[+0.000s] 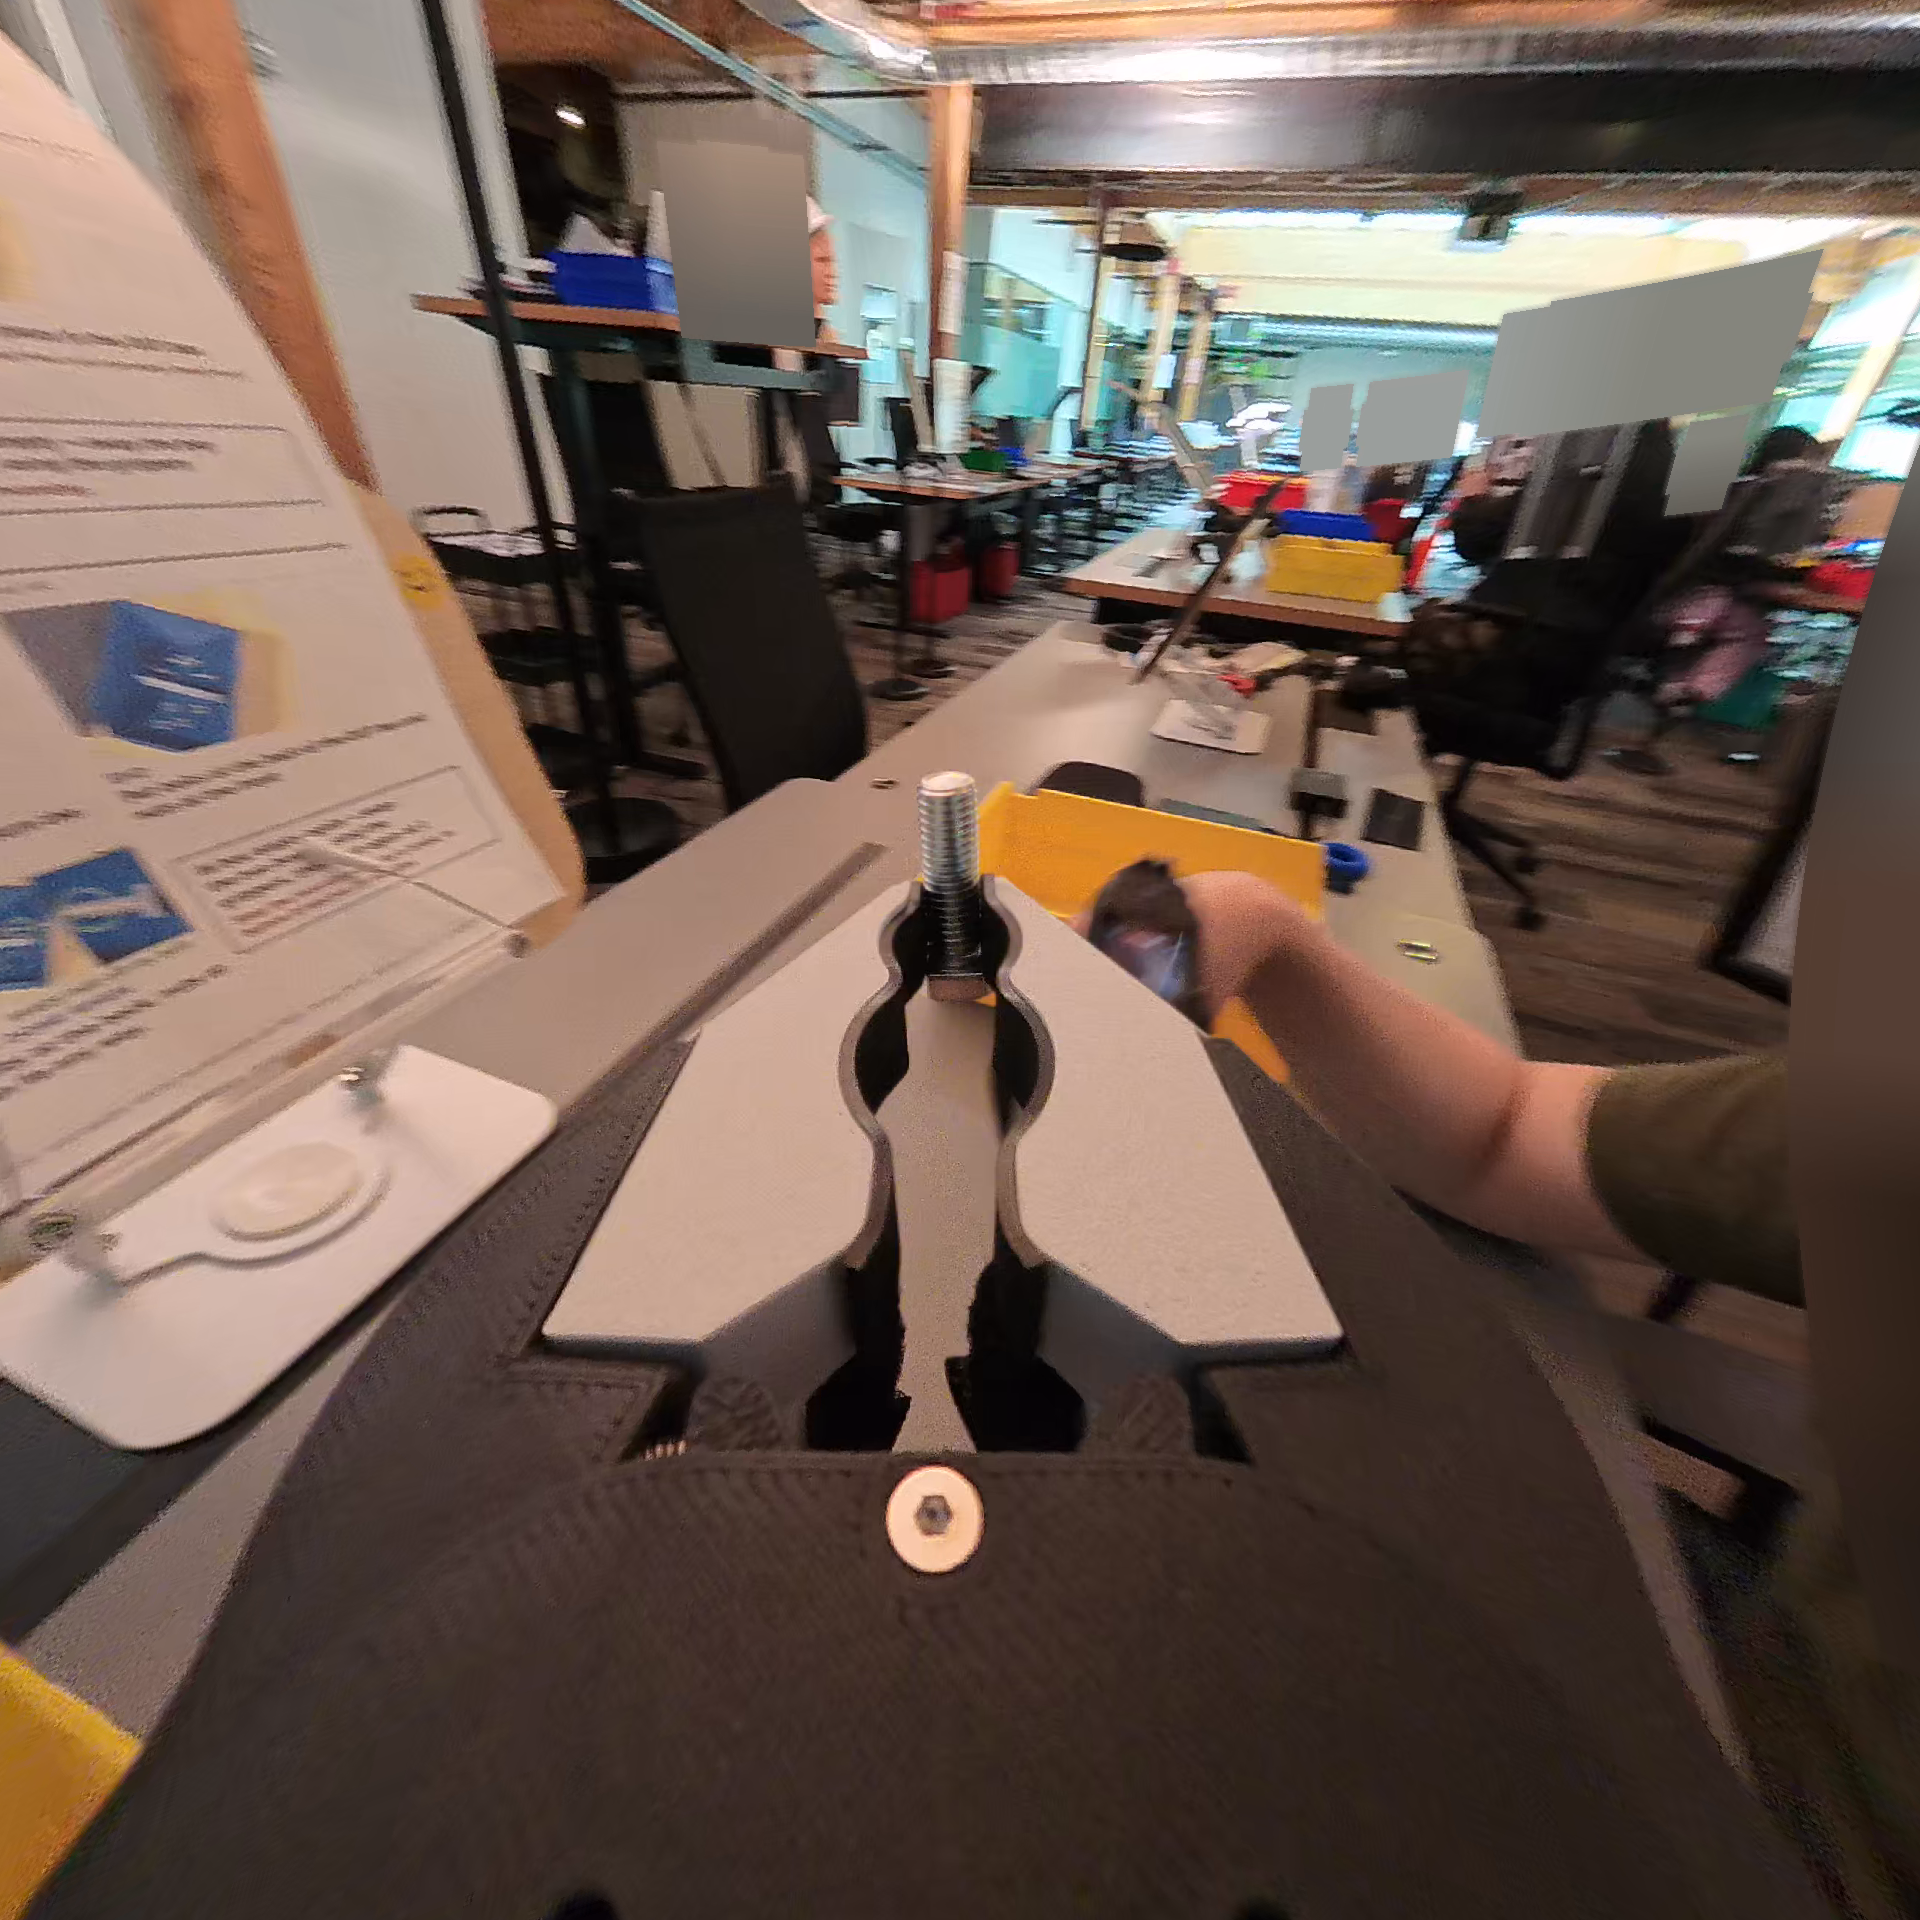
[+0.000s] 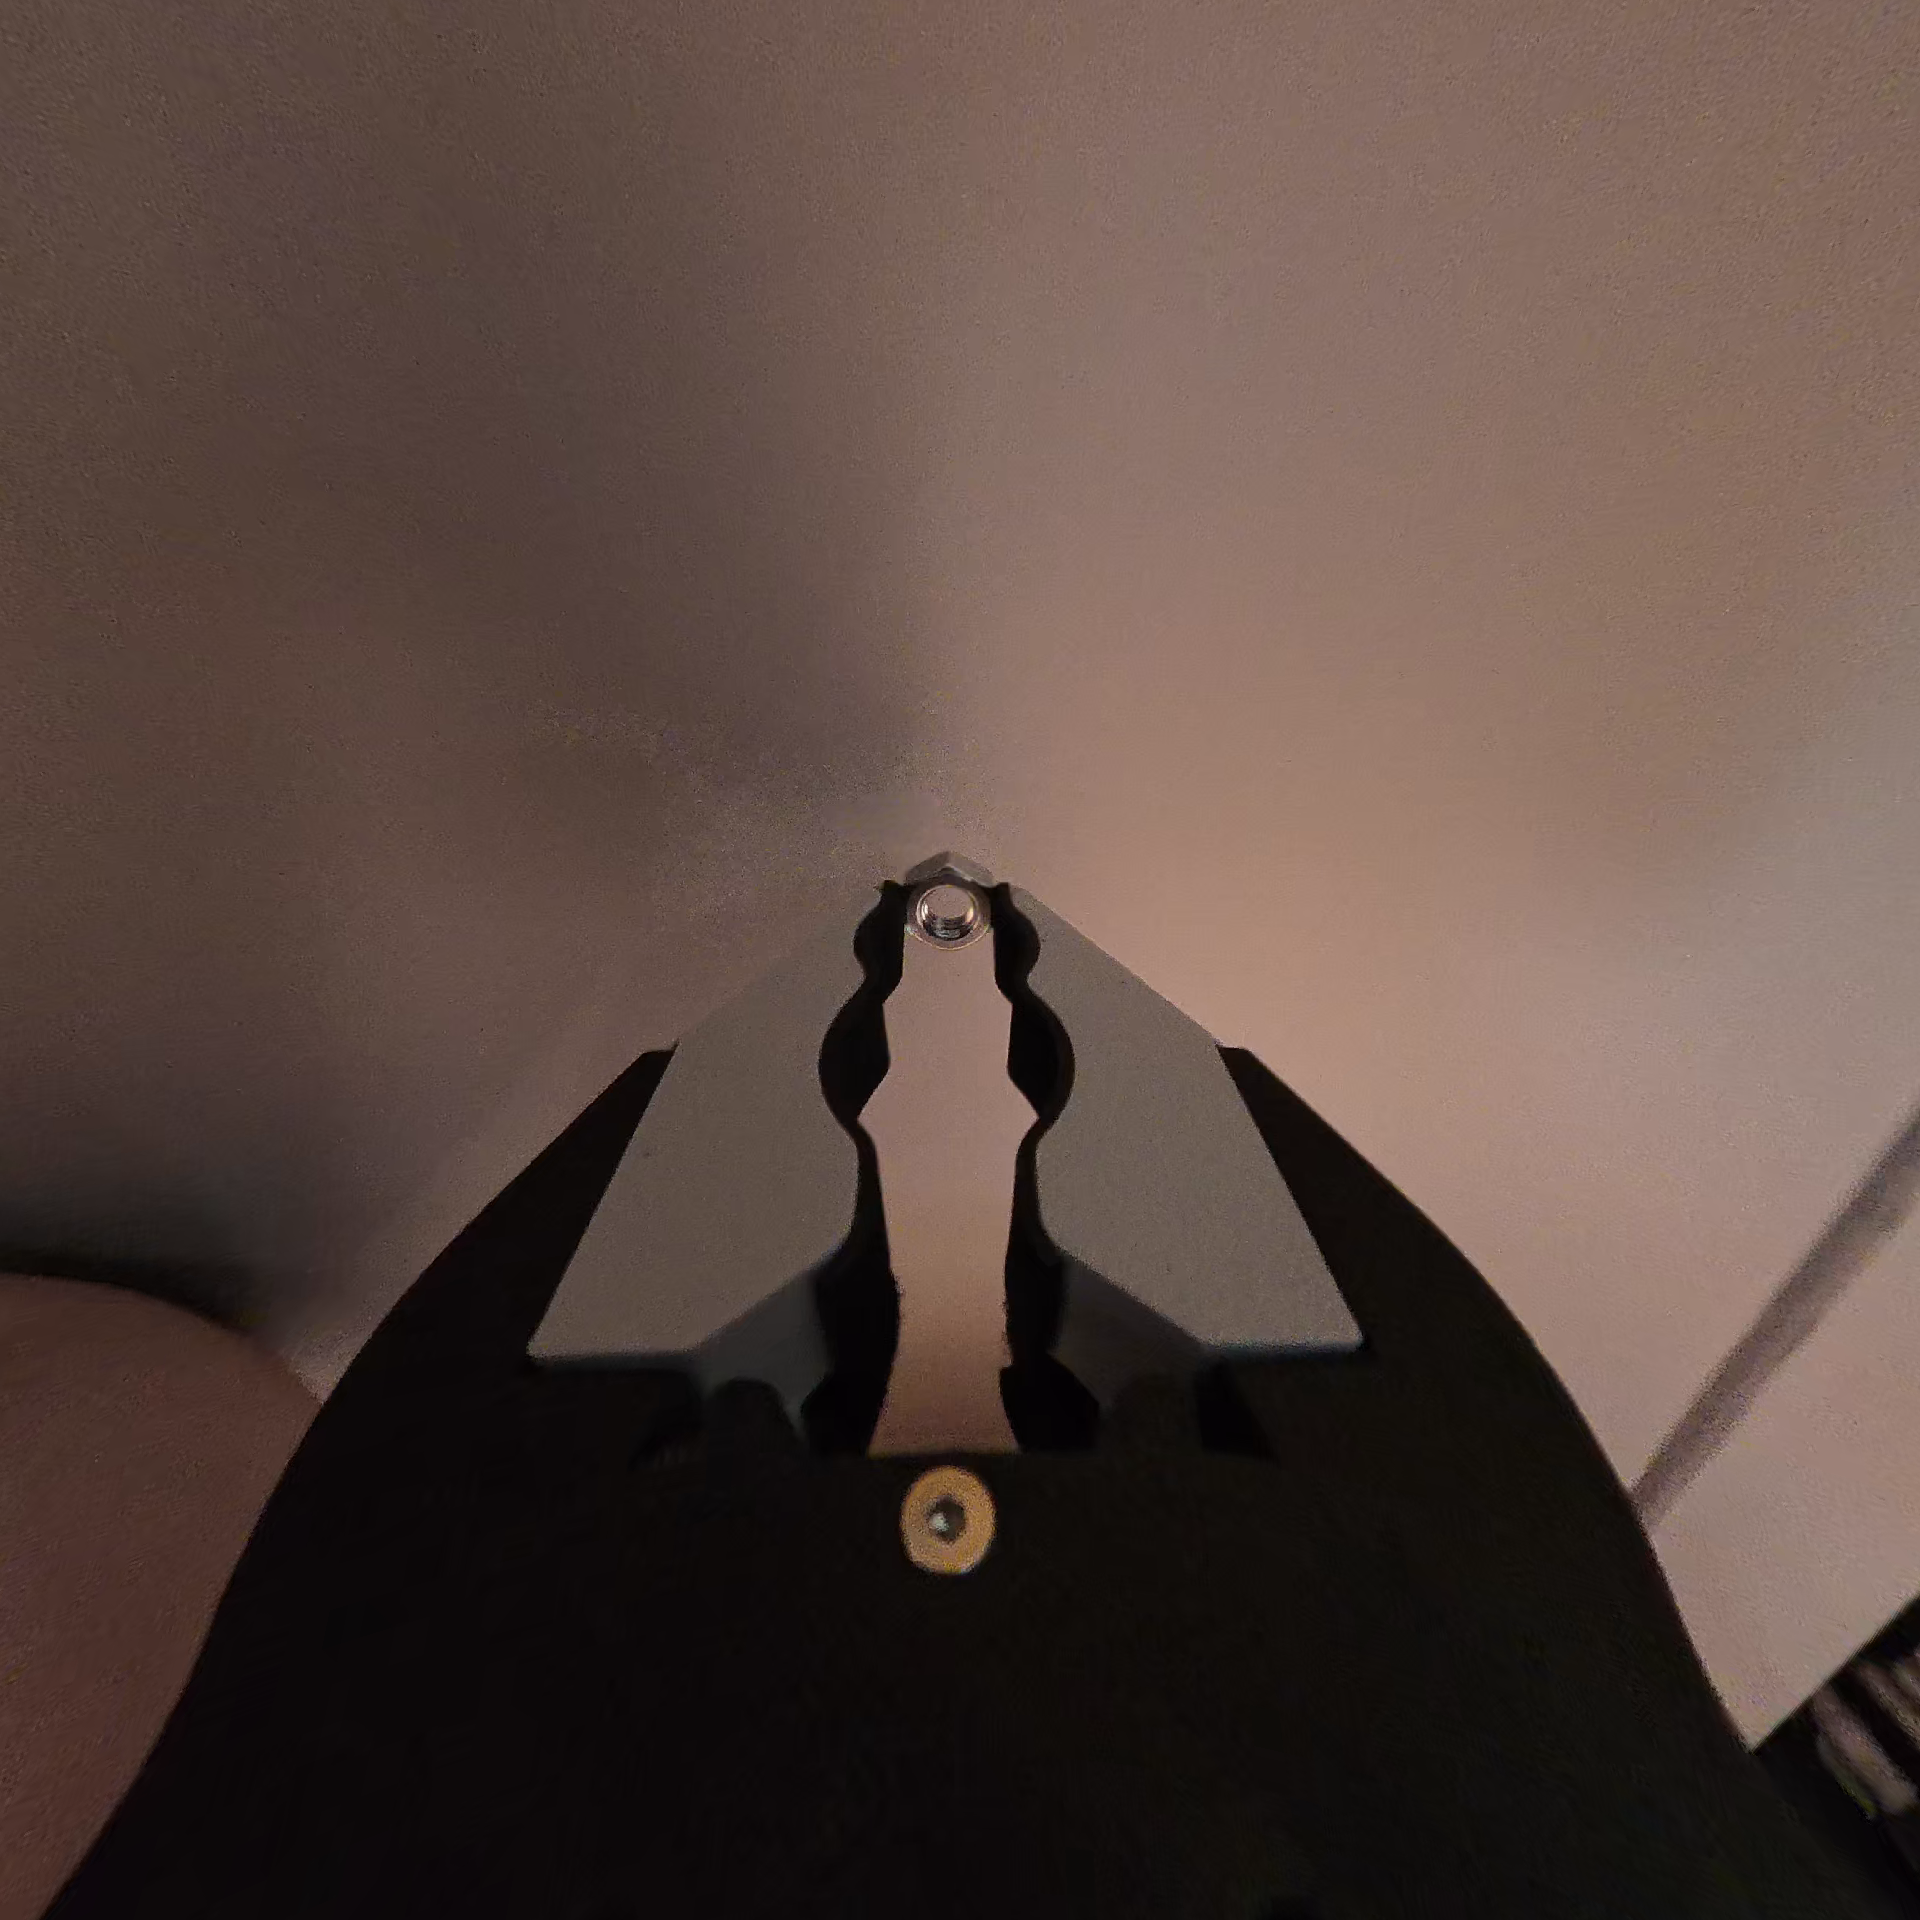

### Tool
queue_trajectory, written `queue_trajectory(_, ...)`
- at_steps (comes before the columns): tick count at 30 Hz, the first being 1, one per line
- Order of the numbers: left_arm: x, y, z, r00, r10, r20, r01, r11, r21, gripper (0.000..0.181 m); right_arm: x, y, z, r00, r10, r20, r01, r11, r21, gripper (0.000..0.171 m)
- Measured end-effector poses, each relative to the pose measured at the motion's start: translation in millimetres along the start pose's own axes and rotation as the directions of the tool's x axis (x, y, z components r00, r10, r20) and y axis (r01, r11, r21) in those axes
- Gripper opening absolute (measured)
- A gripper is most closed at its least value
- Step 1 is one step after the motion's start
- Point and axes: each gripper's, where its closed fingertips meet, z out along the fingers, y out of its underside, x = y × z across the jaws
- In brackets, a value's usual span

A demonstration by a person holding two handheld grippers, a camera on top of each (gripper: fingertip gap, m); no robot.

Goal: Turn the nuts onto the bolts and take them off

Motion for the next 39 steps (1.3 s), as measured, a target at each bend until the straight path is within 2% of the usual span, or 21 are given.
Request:
queue_trajectory(1,-7.8,2.6,7.4,0.999,0.021,0.043,-0.021,1.000,0.004,0.006,1.3,-8.0,-16.1,0.999,-0.022,-0.040,0.025,0.997,0.078,0.016)
queue_trajectory(5,-26.7,24.2,55.2,0.984,0.127,0.125,-0.134,0.990,0.051,0.007,-6.8,-31.7,-96.0,0.965,-0.094,-0.243,0.181,0.914,0.364,0.016)
queue_trajectory(8,-36.5,61.7,95.1,0.966,0.209,0.153,-0.223,0.971,0.083,0.007,14.2,-25.0,-159.4,0.896,0.087,-0.436,0.168,0.842,0.513,0.016)
queue_trajectory(10,-42.3,100.9,118.7,0.951,0.265,0.161,-0.274,0.961,0.037,0.007,30.2,-11.6,-183.8,0.843,0.212,-0.495,0.133,0.809,0.573,0.016)
queue_trajectory(12,-46.5,141.3,135.9,0.922,0.349,0.171,-0.346,0.937,-0.046,0.007,37.8,0.3,-180.9,0.827,0.223,-0.516,0.117,0.829,0.546,0.016)
queue_trajectory(14,-42.4,171.5,147.4,0.878,0.454,0.152,-0.441,0.891,-0.109,0.007,46.8,9.1,-165.9,0.805,0.168,-0.569,0.126,0.889,0.441,0.016)
queue_trajectory(16,-33.9,189.5,155.1,0.826,0.550,0.123,-0.534,0.834,-0.140,0.007,51.3,10.0,-147.2,0.805,0.093,-0.586,0.140,0.930,0.339,0.016)
queue_trajectory(19,-25.7,205.7,160.8,0.792,0.604,0.088,-0.585,0.793,-0.170,0.007,48.3,7.6,-116.0,0.845,-0.007,-0.534,0.154,0.961,0.231,0.016)
queue_trajectory(24,-17.3,212.1,159.1,0.758,0.649,0.066,-0.637,0.758,-0.137,0.007,46.9,2.7,-92.1,0.857,-0.105,-0.505,0.209,0.966,0.154,0.016)
queue_trajectory(39,-0.4,212.8,159.9,0.711,0.703,0.022,-0.698,0.709,-0.102,0.007,37.8,1.2,-79.7,0.864,-0.179,-0.471,0.253,0.963,0.098,0.017)
